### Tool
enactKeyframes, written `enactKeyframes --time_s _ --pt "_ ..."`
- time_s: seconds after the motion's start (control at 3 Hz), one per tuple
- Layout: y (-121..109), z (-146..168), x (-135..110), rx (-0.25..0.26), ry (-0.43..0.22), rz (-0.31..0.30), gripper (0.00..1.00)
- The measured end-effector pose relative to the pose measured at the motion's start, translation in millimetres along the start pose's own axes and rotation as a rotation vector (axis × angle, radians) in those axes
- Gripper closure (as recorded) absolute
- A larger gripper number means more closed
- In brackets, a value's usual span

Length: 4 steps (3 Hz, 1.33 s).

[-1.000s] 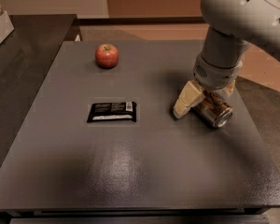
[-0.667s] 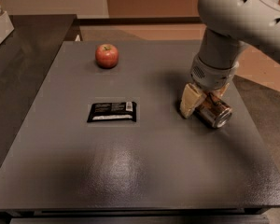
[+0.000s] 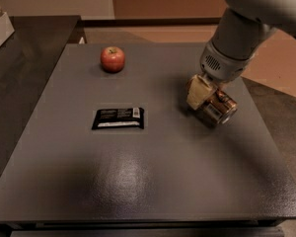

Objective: Place orange can upright

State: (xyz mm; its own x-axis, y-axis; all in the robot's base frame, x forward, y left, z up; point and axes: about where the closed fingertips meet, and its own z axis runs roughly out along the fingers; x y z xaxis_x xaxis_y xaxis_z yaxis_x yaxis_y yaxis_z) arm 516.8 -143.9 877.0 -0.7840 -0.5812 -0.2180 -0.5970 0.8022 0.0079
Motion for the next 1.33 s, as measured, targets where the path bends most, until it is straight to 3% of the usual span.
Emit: enactKeyframes --time_s 0.33,0.67,1.33 --pt "18.6 -23.6 -19.4 -0.034 -0.174 -0.146 1.00" --pt "37.1 -31.8 -27.2 -0.090 -0.365 -0.227 1.00" --pt "54.9 -29.2 -35.3 -0.223 -0.762 -0.223 1.00"
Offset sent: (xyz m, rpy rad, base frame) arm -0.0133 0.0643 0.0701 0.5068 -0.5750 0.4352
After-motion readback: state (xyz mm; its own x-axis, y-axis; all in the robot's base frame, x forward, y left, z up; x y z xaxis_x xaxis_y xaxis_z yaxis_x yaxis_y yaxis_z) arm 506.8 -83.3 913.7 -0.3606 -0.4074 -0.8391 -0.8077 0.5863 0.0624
